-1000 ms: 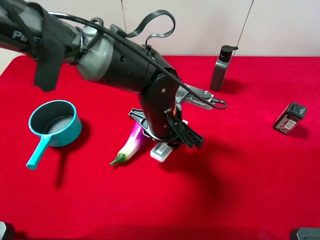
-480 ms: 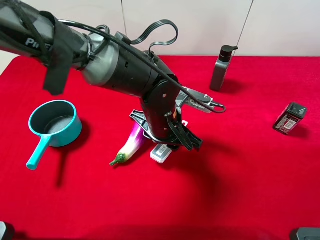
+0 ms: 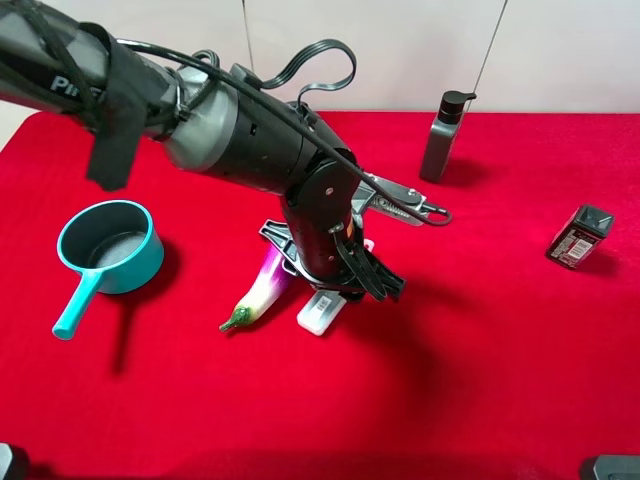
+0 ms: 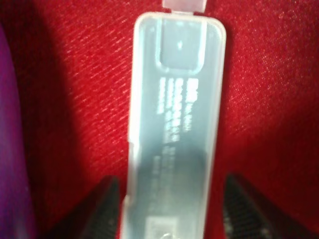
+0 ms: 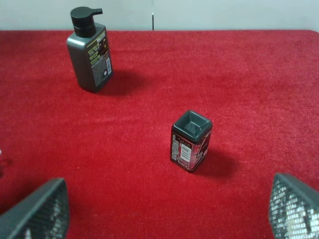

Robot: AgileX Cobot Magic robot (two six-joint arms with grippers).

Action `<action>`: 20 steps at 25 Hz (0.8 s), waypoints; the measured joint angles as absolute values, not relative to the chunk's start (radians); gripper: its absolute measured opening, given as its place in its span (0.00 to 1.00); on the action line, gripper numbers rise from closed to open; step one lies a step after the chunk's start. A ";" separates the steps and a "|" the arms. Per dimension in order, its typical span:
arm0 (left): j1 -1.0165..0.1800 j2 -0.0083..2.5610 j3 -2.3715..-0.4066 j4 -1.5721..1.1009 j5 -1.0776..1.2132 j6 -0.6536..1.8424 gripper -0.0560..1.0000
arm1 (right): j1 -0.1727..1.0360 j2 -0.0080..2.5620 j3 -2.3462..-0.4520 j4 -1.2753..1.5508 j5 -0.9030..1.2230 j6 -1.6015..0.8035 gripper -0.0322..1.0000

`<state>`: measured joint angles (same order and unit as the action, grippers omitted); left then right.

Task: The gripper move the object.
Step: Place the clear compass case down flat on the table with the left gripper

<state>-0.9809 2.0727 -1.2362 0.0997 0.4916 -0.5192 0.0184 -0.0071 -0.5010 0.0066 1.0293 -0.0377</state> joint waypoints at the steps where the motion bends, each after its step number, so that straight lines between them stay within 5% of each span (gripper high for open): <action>1: -0.981 2.073 -1.236 0.100 0.492 -0.519 0.57 | 0.018 -0.007 -0.501 0.007 1.029 -0.038 0.62; 20: -0.981 1.964 -1.273 0.100 0.609 -0.515 0.60 | 0.018 -0.007 -0.501 0.007 1.029 -0.038 0.62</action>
